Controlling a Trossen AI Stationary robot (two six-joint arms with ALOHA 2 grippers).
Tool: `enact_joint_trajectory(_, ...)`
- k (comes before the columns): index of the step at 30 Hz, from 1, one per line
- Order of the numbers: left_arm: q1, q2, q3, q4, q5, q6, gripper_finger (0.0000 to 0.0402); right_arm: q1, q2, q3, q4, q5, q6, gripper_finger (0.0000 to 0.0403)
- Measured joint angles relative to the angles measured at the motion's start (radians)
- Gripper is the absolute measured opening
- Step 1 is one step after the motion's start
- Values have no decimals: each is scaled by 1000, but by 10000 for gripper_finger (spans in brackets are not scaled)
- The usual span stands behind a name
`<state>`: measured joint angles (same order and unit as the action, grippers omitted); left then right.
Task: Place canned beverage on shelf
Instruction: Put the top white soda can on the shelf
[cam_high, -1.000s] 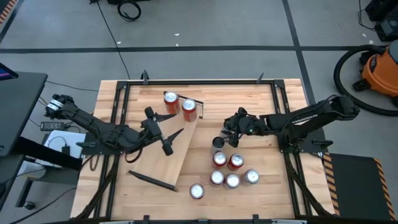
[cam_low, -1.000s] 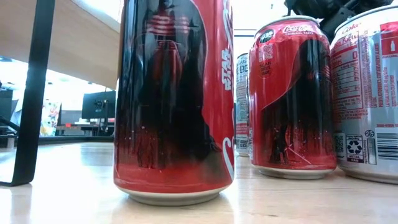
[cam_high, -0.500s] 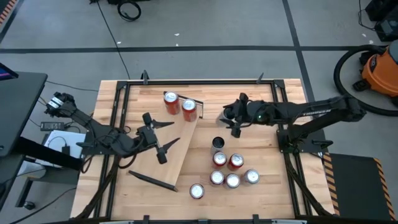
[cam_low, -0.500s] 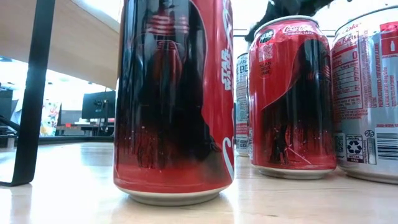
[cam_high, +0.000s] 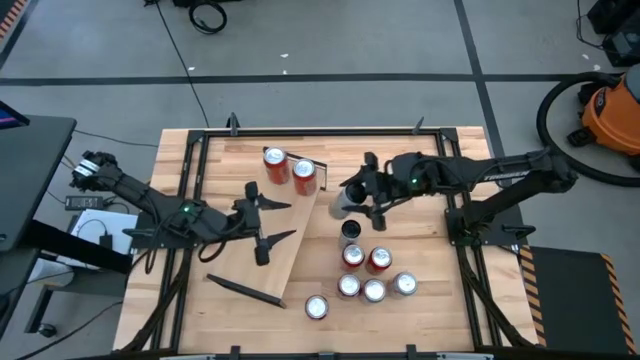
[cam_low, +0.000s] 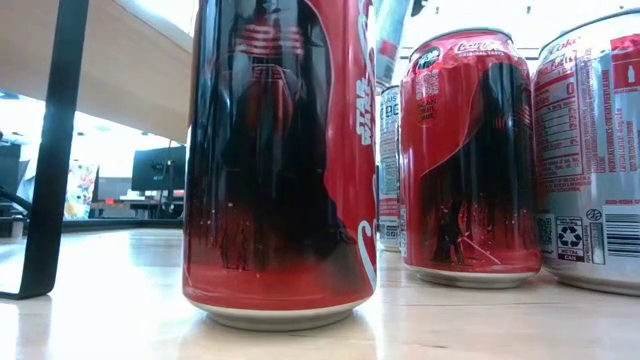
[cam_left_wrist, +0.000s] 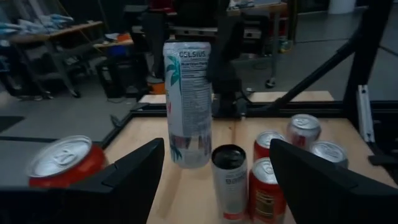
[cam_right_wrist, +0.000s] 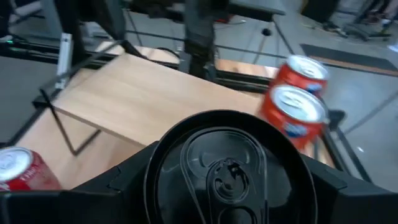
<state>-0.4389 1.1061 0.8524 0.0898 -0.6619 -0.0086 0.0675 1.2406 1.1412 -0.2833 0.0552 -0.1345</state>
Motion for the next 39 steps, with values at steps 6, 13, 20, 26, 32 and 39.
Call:
enact_joint_trajectory(6,16,0,0,-30,40,-40,302,51,125,136,2,0,-39,277)
enact_joint_trajectory(13,17,0,0,-120,58,-93,302,58,282,289,-17,-39,-78,277)
enact_joint_trajectory(20,-13,-18,0,-184,58,-123,302,54,414,391,-19,-58,-129,277)
enact_joint_trajectory(26,-39,-51,0,-229,46,-139,302,28,500,447,-26,-59,-107,277)
enact_joint_trajectory(32,-69,-90,0,-260,-39,-148,302,1,525,472,-23,-57,-105,277)
enact_joint_trajectory(39,-74,-93,0,-288,-107,-169,302,-25,525,472,-18,-104,-105,284)
